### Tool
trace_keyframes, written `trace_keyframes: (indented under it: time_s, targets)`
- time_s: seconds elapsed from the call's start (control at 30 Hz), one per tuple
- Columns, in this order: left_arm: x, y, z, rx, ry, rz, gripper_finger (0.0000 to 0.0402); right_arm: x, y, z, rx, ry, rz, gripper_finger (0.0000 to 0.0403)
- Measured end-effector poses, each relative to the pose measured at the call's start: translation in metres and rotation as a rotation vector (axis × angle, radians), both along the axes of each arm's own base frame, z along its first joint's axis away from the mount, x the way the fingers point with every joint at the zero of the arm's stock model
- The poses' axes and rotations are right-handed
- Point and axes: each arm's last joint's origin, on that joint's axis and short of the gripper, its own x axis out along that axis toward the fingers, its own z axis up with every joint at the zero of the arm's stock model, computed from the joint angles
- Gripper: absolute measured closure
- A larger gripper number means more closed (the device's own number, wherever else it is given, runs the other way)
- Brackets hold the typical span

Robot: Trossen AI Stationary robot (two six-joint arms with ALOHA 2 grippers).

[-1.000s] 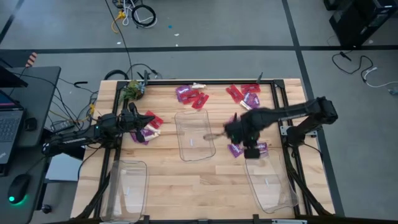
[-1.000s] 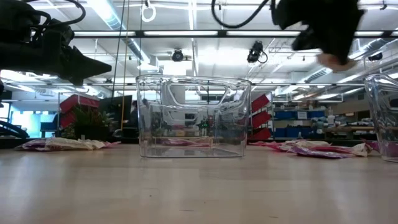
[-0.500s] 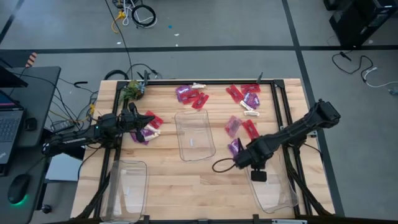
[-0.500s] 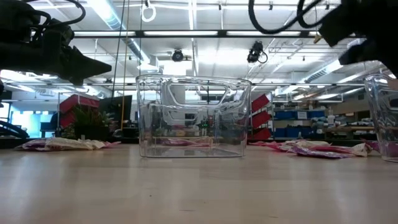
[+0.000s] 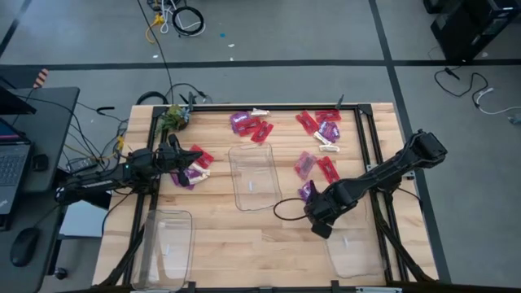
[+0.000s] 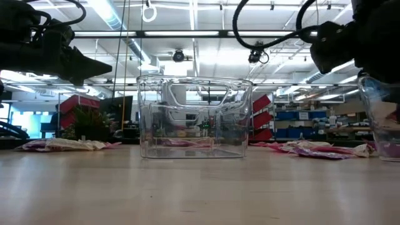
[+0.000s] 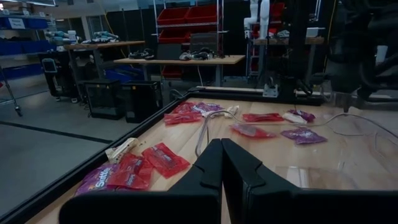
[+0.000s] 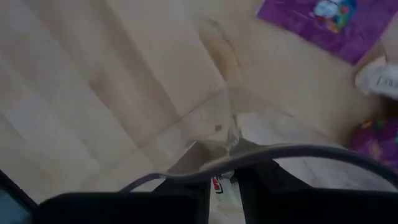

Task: Sort candy
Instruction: Put the white chocolate bar into the right transparent bin

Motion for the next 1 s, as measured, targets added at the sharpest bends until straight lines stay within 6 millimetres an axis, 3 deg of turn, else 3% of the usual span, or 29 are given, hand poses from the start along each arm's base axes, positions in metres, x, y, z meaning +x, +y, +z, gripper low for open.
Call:
trace_keyframes:
  time_s: [0.27, 0.73, 0.9, 1.0]
  targets:
    - [0.0, 0.0, 0.0, -0.001, 0.001, 0.0, 0.0396, 0.002, 0.008, 0.001, 0.035, -0.033, -0.052, 0.0327]
    - [0.0, 0.0, 0.0, -0.001, 0.001, 0.0, 0.0396, -0.005, 0.012, 0.033, -0.036, 0.087, 0.113, 0.0199]
    - [0.0, 0.0, 0.0, -0.003, 0.001, 0.0, 0.0396, -0.01, 0.022, 0.033, -0.036, 0.074, 0.151, 0.0175]
    - [0.0, 0.0, 0.0, -0.005, -0.001, 0.0, 0.0396, -0.014, 0.034, 0.034, -0.026, 0.046, 0.196, 0.0179]
